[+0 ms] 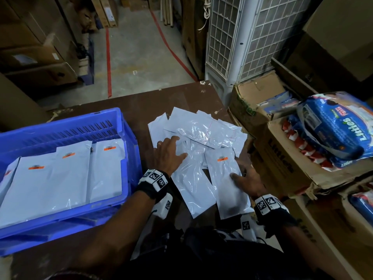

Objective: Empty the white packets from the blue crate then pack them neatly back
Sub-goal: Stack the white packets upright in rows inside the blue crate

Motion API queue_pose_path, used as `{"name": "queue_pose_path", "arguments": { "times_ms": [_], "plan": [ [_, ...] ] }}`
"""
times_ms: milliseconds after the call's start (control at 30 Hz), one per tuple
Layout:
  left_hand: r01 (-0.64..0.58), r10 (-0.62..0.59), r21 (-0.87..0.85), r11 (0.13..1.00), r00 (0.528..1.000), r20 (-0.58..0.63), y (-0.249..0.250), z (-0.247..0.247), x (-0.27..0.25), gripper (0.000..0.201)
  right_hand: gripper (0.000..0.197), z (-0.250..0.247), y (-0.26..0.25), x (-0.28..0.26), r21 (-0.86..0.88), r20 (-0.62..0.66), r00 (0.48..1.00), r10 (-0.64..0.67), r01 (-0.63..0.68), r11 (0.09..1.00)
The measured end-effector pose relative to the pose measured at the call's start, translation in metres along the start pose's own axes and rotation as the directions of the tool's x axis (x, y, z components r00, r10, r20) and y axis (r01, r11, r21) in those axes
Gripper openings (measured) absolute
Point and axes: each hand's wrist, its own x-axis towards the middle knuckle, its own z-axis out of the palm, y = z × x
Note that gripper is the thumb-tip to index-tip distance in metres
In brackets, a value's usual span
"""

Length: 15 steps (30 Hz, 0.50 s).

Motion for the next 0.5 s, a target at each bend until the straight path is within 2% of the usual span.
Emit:
{"name": "queue_pose_path", "arguments": {
  "times_ms": [33,100,200,300,367,500],
  "plan": [
    [0.073,-0.073,-0.078,0.994,0.997,0.004,0.0,0.005,-0.002,0.066,0.038,0.0,0.001,0.0,-0.002,-0.006,1.0,-0.002,0.002,1.0],
    [0.254,-0.24,-0.213,0.944,0.967,0.086,0.004,0.013,-0.007,0.073,0.04,0.001,-0.001,-0.002,-0.012,-0.026,0.999,-0.019,0.019,1.0],
    [0.433,-0.393,-0.242,0.868,0.898,0.196,0.01,0.028,-0.018,0.093,0.045,0.003,-0.002,-0.003,-0.053,-0.066,0.995,-0.069,0.066,0.996],
    [0.519,-0.46,-0.323,0.791,0.853,0.245,0.02,0.043,-0.032,0.121,0.047,0.008,0.002,-0.003,-0.129,-0.147,0.972,-0.185,0.167,0.978],
    [0.544,-0.476,-0.27,0.795,0.834,0.278,0.03,0.053,-0.044,0.127,0.055,0.012,0.006,-0.003,-0.198,-0.166,0.958,-0.235,0.201,0.959],
    [0.493,-0.44,-0.208,0.845,0.862,0.252,0.045,0.066,-0.06,0.126,0.081,0.02,0.007,-0.008,-0.279,-0.106,0.974,-0.202,0.166,0.946]
  ]
}}
